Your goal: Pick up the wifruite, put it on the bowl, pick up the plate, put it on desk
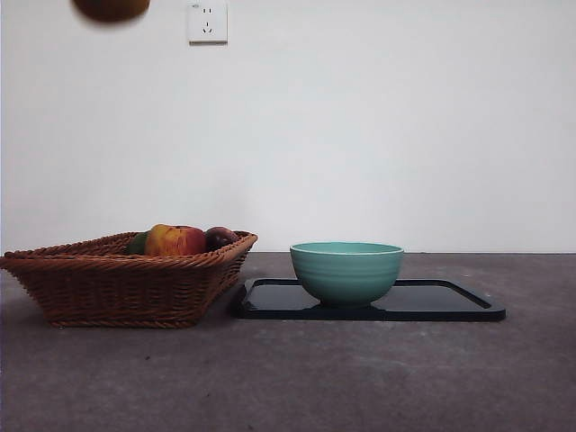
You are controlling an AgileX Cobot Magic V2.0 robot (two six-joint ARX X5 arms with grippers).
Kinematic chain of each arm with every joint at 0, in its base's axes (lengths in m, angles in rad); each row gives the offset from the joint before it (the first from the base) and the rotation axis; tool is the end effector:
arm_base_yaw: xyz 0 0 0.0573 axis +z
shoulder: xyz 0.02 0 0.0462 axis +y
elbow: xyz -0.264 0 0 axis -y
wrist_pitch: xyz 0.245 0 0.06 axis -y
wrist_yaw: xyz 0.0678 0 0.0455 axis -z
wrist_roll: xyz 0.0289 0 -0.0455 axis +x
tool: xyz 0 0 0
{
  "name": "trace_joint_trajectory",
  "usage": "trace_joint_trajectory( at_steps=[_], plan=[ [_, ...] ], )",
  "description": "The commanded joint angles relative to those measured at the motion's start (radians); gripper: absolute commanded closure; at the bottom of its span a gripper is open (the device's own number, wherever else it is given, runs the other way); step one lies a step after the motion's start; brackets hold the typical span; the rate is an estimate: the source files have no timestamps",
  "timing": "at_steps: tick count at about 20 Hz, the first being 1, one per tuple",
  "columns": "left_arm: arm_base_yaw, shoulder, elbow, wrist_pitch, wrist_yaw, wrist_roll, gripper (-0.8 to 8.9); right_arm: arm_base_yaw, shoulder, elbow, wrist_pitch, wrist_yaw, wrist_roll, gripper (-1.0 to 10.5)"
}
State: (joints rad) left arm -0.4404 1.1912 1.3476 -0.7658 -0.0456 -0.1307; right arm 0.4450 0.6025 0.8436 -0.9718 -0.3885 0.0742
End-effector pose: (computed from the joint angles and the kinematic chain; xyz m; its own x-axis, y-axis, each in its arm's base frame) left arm 0.2123 -0.0986 0.3908 0.7604 -0.3080 -0.5718 0.3212 0.9435 -0.0810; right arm 0.0824 0.0514 0.3068 0.4590 0.6386 -0.6177 -0.6065 0.7332 0.3073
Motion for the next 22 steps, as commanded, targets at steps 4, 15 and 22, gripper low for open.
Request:
trace_joint_trajectory(
  at_steps=[4,15,22],
  plan=[
    [0.001,0.025,-0.281,0.278,-0.042,-0.163,6.68,0.007,0.002,0.008,0.022,0.003,-0.015,7.2],
    [0.003,0.333,-0.368,0.489,-0.116,-0.164,6.68,0.007,0.002,0.008,0.022,0.003,-0.014,7.2],
    [0.009,0.440,-0.368,0.525,-0.117,-0.139,6.67,0.007,0.002,0.008,0.030,0.003,-0.014,7.2]
  ],
)
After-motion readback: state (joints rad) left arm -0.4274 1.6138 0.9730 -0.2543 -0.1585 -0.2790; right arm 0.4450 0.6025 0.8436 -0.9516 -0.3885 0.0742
